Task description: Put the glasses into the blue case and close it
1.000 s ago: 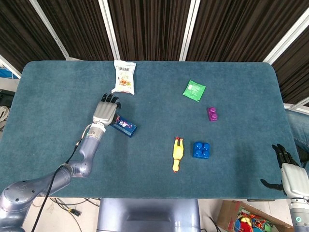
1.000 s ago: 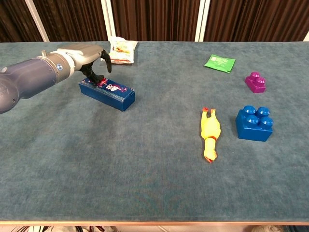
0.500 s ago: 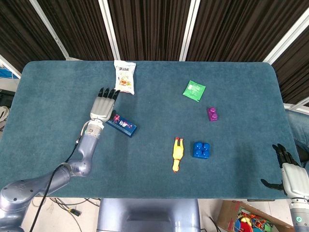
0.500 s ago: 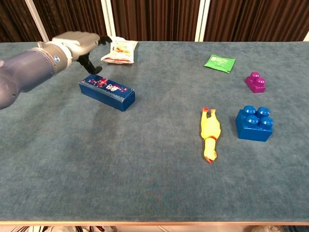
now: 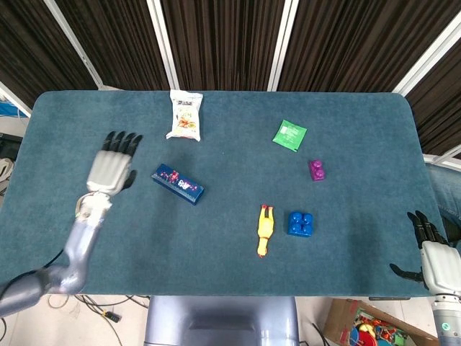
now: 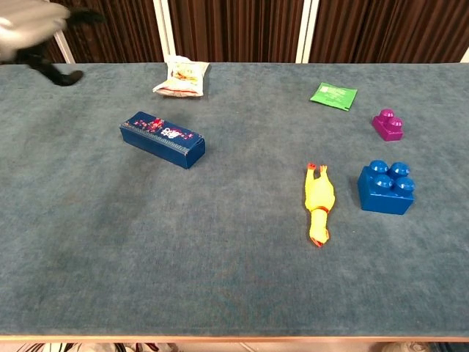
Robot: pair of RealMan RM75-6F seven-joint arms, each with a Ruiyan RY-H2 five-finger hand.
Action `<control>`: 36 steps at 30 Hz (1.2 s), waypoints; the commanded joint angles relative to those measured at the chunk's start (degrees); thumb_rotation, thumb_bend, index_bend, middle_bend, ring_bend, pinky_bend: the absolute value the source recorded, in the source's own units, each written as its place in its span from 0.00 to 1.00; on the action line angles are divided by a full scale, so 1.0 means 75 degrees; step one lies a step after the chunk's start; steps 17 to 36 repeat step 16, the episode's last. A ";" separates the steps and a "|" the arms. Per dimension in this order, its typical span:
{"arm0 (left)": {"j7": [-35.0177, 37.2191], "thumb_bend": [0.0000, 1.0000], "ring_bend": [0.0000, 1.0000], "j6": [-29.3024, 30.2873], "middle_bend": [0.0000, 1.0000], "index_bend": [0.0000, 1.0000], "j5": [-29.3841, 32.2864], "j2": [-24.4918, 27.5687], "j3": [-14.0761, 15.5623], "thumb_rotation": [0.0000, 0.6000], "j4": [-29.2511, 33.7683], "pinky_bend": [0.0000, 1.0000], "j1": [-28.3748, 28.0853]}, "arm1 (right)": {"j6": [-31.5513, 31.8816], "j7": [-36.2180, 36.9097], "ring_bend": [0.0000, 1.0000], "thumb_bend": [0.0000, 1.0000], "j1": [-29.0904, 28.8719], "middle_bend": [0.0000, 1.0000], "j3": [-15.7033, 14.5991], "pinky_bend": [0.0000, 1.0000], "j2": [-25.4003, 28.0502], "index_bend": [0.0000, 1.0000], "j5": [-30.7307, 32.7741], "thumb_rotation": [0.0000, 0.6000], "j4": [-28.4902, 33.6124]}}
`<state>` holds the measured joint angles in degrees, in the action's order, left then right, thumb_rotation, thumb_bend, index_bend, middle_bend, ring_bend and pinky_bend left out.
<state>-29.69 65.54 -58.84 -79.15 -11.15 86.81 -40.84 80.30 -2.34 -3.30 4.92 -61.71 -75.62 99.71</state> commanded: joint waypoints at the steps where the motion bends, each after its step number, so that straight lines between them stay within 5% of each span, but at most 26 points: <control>1: 0.0305 0.39 0.00 0.0933 0.06 0.04 -0.0241 0.1701 0.0608 1.00 0.1965 0.00 0.1245 | 0.0235 -0.0046 0.11 0.19 0.0033 0.00 0.0070 0.24 -0.0125 0.00 -0.0118 1.00 -0.0140; 12: 0.1853 0.39 0.00 0.1361 0.05 0.05 -0.1199 0.3424 0.1420 1.00 0.3436 0.00 0.2587 | 0.0783 0.0162 0.11 0.19 0.0070 0.00 0.0121 0.24 -0.0413 0.00 -0.0735 1.00 -0.0606; 36: 0.1977 0.39 0.00 0.1511 0.05 0.05 -0.1683 0.3433 0.1609 1.00 0.3326 0.00 0.2816 | 0.0932 0.0324 0.11 0.19 0.0072 0.00 0.0109 0.24 -0.0474 0.00 -0.0984 1.00 -0.0782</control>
